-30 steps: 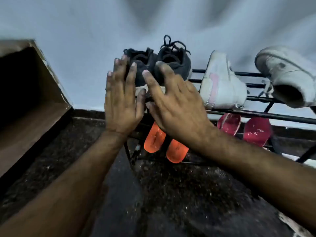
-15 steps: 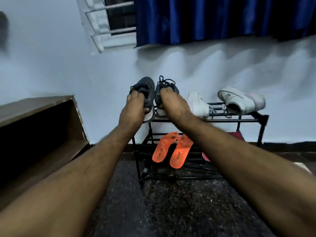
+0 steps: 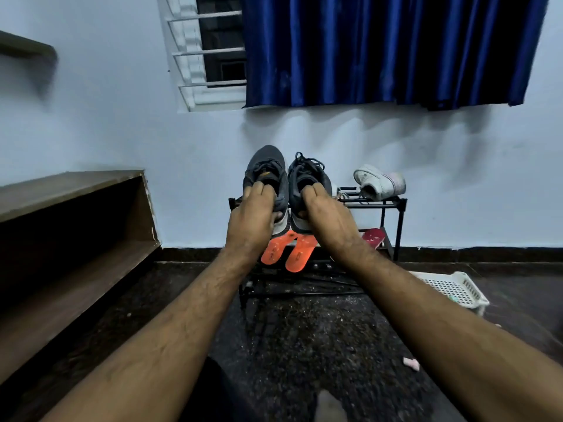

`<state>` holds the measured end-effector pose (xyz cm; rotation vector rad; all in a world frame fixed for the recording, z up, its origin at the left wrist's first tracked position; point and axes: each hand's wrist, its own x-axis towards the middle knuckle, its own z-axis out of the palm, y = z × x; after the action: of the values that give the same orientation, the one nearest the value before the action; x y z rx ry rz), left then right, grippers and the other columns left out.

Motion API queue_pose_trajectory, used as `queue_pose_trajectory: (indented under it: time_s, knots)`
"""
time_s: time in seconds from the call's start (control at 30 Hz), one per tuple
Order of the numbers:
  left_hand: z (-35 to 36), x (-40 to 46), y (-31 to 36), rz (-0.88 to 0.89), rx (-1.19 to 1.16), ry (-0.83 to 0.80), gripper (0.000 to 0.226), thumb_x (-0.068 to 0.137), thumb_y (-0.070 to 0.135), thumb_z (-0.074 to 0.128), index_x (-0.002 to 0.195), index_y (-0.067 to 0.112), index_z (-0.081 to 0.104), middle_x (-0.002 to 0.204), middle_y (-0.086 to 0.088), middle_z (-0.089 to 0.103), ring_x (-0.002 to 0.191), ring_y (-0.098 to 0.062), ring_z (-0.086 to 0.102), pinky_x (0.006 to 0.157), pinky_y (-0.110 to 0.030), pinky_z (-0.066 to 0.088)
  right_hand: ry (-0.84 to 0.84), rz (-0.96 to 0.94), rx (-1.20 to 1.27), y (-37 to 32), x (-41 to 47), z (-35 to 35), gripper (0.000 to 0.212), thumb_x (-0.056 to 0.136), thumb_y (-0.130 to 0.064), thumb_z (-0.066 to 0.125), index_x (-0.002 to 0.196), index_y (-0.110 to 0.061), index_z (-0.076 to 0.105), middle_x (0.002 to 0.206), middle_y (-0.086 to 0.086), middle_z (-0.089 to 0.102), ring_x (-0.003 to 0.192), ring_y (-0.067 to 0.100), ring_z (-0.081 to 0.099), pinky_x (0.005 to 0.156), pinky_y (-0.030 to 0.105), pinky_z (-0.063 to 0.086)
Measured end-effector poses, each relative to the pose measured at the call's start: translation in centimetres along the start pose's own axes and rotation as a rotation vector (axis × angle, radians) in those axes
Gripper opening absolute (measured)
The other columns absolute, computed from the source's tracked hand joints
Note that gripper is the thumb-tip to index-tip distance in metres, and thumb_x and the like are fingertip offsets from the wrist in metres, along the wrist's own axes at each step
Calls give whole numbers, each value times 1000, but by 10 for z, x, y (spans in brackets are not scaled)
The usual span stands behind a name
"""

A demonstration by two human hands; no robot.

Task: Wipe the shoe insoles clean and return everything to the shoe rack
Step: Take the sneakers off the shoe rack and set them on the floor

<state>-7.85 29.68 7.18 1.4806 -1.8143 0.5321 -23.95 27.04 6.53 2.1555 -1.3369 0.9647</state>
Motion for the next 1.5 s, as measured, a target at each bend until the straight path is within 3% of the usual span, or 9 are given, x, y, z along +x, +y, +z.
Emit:
queue_pose_trajectory:
  time_s: [0.2,0.33,0.5,0.9,1.1,1.23,1.3,1.37,1.5]
  knots:
    - [12,-48,29,9,-31,-103,33,89,17,67,90,21,34,101,1,51,100,-21,48,63,-34,35,-94,47,-17,1,-65,-8,22,92,-3,58,100,-14,40,98,5,45,72,32,62,52,42,40]
    - [24,-71,47,-41,-30,-209,36,85,12,69,90,21,34,100,-1,53,102,-25,52,67,-38,43,-157,55,-1,7,-100,-11,19,91,-2,55,102,-12,42,101,7,46,74,31,62,52,41,38]
    - [65,-124,47,-55,-73,-335,33,84,13,67,90,19,34,101,-4,53,104,-29,51,63,-40,38,-258,75,-25,18,-155,14,22,91,-4,56,104,-14,40,100,4,43,76,31,62,51,42,37]
    - [149,-212,-46,-247,-9,-576,28,88,8,59,85,21,34,92,1,46,99,-25,53,66,-40,43,-564,134,151,-40,-215,153,17,95,-15,51,106,-17,37,105,2,37,84,32,59,55,42,35]
    - [178,-202,-103,-476,25,-754,10,91,9,58,95,17,55,110,-9,63,103,-28,60,84,-40,49,-667,159,228,-90,-217,225,13,99,-14,49,107,-17,38,107,1,38,80,28,59,55,40,36]
    - [204,-204,-127,-619,18,-861,18,97,11,53,109,6,65,115,-14,67,107,-28,63,77,-29,41,-771,148,202,-108,-232,259,20,101,-11,44,119,-14,38,117,4,38,79,29,62,54,38,34]
    - [214,-210,-126,-653,91,-885,21,100,15,50,116,11,64,123,-11,64,118,-27,59,96,-32,39,-796,190,232,-109,-239,269,24,100,-9,45,122,-14,36,119,4,37,77,33,63,53,40,33]
    - [223,-216,-124,-676,161,-910,24,99,20,49,119,17,62,127,-7,63,126,-26,53,118,-44,23,-811,209,259,-106,-240,275,26,99,-8,45,122,-14,35,118,5,35,76,34,62,52,41,34]
    - [229,-214,-118,-642,280,-909,36,97,24,50,132,16,55,136,-10,59,131,-29,49,122,-49,17,-799,178,326,-97,-237,270,21,101,-19,46,119,-16,35,117,4,34,78,35,60,52,43,37]
